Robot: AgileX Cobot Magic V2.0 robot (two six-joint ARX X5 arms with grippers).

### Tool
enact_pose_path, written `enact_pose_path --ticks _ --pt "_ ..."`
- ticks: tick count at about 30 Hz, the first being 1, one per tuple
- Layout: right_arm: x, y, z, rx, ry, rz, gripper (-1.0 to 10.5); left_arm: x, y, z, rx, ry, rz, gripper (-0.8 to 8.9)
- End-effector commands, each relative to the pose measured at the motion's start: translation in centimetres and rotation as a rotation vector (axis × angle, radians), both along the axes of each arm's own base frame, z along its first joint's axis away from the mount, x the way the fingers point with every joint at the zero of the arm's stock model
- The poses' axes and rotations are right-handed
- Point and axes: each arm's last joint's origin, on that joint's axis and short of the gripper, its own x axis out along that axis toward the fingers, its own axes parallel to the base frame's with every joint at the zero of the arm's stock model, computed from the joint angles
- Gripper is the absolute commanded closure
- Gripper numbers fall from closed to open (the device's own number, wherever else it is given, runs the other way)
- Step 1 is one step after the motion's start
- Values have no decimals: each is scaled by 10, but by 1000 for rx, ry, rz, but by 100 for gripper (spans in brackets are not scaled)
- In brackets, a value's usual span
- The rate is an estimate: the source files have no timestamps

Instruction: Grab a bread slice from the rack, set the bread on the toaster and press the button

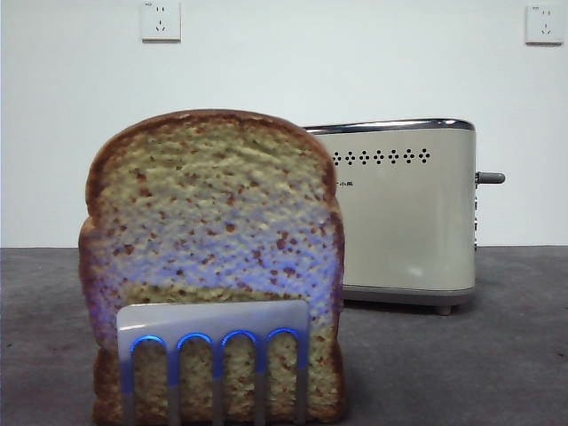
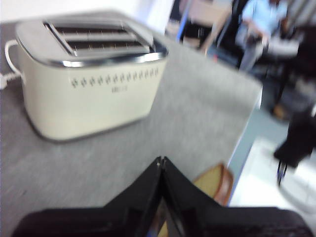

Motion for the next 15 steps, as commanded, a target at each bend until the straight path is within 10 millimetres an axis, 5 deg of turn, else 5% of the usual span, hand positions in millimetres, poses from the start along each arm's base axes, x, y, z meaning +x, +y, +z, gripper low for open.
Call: enact_pose_path --ticks 1,11,15 --pt "5 0 7 -53 10 15 946 1 -3 4 182 -107 -92 817" --pt "27 1 22 -55 205 22 946 18 -24 9 337 -22 -210 805" --pt "37 1 28 -99 227 35 946 22 -36 3 404 -8 -254 630"
